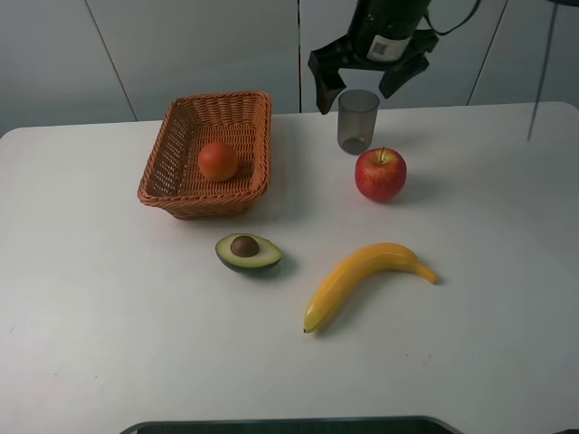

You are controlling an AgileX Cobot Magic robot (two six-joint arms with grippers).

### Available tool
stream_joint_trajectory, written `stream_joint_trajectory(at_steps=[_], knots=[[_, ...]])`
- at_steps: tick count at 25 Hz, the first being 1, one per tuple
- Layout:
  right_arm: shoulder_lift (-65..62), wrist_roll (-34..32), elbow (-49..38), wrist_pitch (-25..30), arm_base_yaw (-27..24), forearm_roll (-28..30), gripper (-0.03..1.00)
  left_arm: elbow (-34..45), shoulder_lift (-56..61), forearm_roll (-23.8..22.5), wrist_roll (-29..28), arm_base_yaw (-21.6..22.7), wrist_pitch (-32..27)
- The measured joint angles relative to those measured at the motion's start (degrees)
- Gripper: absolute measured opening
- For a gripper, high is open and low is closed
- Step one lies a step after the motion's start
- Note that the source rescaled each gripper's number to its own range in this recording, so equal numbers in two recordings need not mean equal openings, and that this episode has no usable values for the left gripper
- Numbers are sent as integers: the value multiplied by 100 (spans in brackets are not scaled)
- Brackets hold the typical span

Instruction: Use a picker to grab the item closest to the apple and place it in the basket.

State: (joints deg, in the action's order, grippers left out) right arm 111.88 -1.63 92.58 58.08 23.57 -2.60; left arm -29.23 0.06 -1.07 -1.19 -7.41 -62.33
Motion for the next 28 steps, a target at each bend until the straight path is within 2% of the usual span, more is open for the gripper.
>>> stream_joint_trajectory(at_steps=[8, 15, 19, 28], knots=[[-1611, -63, -1988, -221, -1409, -87, 100, 0, 0, 0, 0, 0, 0], [-3004, -75, -3215, -247, -2585, -87, 100, 0, 0, 0, 0, 0, 0], [-3828, -41, -3705, -247, -2873, -87, 100, 0, 0, 0, 0, 0, 0], [-5884, 163, -4531, -257, -2904, -123, 100, 0, 0, 0, 0, 0, 0]])
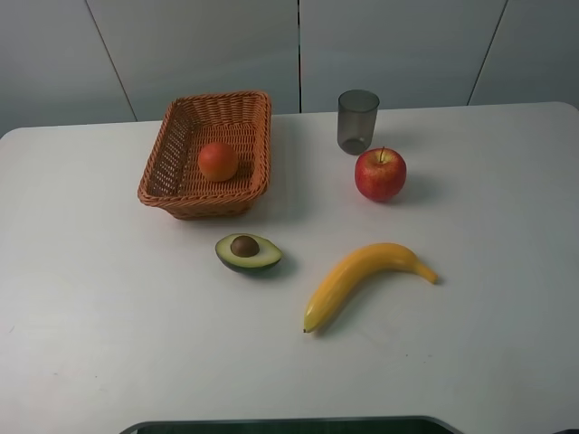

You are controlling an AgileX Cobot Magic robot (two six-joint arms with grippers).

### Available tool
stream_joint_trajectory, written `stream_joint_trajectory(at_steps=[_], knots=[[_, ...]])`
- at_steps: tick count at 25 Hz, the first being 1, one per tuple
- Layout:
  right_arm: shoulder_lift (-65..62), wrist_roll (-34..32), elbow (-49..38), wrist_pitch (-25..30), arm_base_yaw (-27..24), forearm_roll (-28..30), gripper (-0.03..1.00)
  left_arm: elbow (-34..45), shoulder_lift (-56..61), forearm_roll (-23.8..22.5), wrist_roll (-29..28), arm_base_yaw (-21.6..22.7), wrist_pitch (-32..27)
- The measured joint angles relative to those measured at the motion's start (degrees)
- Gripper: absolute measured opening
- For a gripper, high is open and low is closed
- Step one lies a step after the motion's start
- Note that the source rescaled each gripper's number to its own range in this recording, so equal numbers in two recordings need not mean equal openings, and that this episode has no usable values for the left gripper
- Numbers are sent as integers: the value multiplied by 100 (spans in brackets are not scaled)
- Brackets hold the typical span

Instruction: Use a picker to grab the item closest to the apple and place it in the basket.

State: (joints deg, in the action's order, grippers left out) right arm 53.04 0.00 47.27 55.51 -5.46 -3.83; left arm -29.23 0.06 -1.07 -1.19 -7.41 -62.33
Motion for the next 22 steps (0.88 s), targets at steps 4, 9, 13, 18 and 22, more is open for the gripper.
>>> stream_joint_trajectory(at_steps=[4, 9, 13, 18, 22], knots=[[-1075, 73, -289, 35, 0, 0, 100, 0, 0, 0, 0, 0, 0], [-2320, 177, -646, 49, 0, -10, 100, 0, 0, 0, 0, 0, 0], [-3139, 338, -1156, 49, 0, -100, 100, 0, 0, 0, 0, 0, 0], [-3846, 478, -1669, 63, 0, -214, 100, 0, 0, 0, 0, 0, 0], [-4324, 598, -1681, 88, 22, -309, 100, 0, 0, 0, 0, 0, 0]])
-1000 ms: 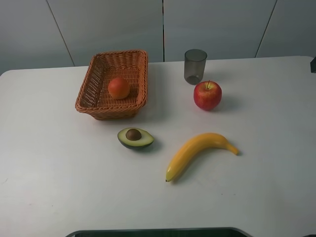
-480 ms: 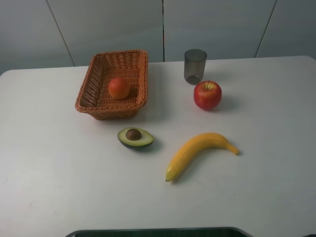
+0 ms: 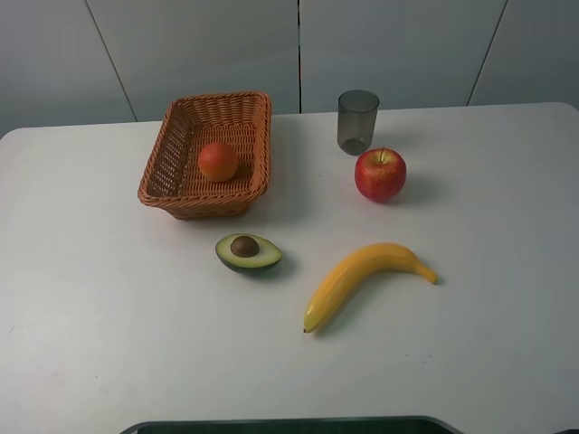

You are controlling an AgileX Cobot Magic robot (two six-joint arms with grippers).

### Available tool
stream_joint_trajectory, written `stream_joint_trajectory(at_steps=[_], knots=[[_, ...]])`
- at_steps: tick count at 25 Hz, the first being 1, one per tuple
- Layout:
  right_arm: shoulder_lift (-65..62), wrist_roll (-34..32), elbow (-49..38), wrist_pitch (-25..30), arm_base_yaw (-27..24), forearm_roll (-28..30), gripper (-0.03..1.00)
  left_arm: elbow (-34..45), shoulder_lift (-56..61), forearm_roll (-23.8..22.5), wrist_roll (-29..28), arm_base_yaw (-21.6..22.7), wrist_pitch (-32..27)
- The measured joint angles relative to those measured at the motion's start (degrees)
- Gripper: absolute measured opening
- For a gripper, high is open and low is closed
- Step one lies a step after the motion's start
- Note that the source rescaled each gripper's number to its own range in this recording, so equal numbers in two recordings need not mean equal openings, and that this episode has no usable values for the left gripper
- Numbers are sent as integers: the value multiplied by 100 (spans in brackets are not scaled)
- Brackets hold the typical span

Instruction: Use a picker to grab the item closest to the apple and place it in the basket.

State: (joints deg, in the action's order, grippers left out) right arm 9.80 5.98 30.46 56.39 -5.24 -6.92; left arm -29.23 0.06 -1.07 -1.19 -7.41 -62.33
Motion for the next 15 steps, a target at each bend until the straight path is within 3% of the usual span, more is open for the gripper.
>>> stream_joint_trajectory(at_steps=[7, 15], knots=[[-948, 110, -87, 581, 5, 37, 100, 0, 0, 0, 0, 0, 0], [-977, 132, -102, 639, 5, 26, 100, 0, 0, 0, 25, 0, 0]])
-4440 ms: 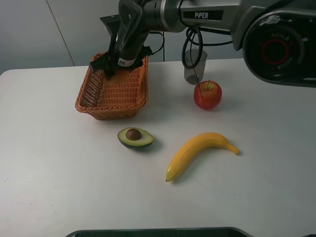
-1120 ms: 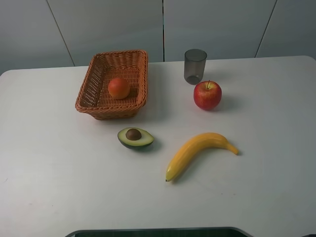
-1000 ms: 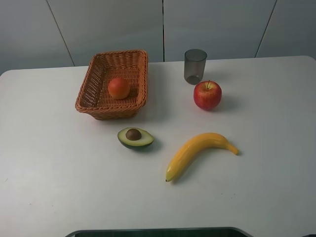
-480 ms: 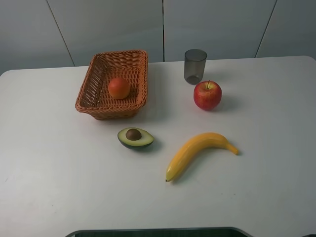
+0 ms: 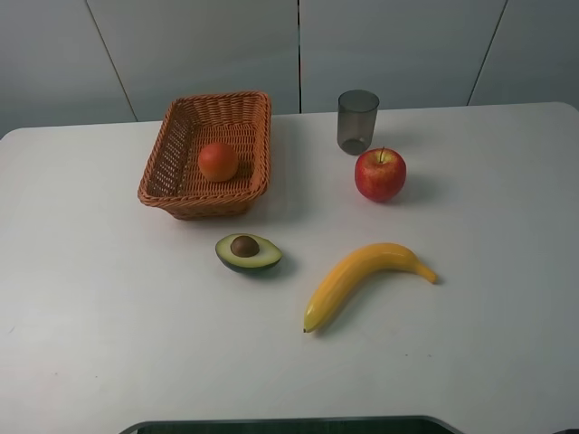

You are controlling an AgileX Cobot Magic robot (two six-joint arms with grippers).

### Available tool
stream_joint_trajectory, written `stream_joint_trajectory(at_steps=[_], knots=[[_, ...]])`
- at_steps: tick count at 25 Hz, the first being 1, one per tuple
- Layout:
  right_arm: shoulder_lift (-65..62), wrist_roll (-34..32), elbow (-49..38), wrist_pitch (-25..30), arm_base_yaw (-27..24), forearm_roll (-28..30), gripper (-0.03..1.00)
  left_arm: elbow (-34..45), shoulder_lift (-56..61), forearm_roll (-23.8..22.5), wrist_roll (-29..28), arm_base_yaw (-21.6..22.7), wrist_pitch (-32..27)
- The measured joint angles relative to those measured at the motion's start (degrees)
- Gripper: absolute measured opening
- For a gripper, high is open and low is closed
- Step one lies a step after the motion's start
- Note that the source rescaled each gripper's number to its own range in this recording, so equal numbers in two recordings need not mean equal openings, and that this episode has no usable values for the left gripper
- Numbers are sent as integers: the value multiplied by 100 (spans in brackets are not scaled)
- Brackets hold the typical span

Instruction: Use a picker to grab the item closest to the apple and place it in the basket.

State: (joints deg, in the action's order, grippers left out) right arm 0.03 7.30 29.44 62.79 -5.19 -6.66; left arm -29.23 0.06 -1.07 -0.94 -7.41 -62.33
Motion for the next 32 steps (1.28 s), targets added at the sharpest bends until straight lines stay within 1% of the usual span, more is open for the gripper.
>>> stream_joint_trajectory(at_steps=[4, 8, 32], knots=[[0, 0, 0, 0, 28, 0, 100, 0, 0, 0, 0, 0, 0], [0, 25, 0, 0, 228, 0, 100, 0, 0, 0, 0, 0, 0], [-9, 25, 0, 0, 231, 0, 100, 0, 0, 0, -10, 0, 0]])
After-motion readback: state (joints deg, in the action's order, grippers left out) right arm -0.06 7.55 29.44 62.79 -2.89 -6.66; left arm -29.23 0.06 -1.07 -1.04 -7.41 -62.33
